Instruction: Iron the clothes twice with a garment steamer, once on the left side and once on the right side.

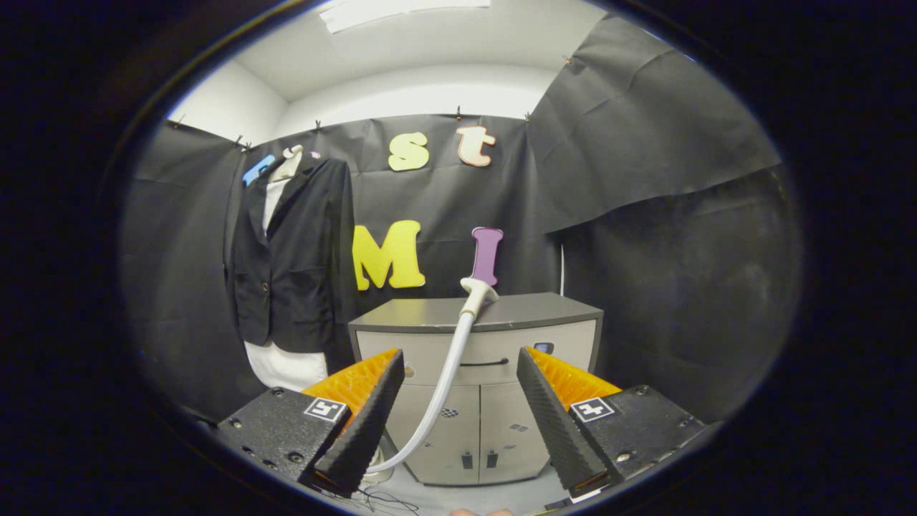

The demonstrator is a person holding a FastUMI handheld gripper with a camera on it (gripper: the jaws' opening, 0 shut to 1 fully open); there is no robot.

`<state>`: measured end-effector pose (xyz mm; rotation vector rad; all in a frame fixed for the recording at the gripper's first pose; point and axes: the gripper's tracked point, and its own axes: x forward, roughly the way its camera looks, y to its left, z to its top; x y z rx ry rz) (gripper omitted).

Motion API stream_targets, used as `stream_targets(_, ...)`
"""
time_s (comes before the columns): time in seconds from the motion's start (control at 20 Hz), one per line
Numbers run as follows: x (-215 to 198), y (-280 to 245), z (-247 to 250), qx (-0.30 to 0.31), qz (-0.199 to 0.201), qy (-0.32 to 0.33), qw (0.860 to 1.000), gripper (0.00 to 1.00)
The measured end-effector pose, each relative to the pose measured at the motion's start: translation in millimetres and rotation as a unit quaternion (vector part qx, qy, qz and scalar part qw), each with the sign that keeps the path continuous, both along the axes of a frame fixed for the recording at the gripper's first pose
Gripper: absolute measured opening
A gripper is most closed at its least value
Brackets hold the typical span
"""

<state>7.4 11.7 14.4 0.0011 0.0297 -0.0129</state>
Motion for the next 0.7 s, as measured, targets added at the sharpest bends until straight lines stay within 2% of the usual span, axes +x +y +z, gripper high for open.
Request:
stream_targets(0.15,5,21,-5,-0.006,0.001,0.018,1.0,0.98)
stream_targets(0.4,13,45,-4,0.01,-0.026,0.014,1.0,0.99)
stream_targets(0.7,22,54,22,0.011,-0.069,-0.005,0.998,0.99)
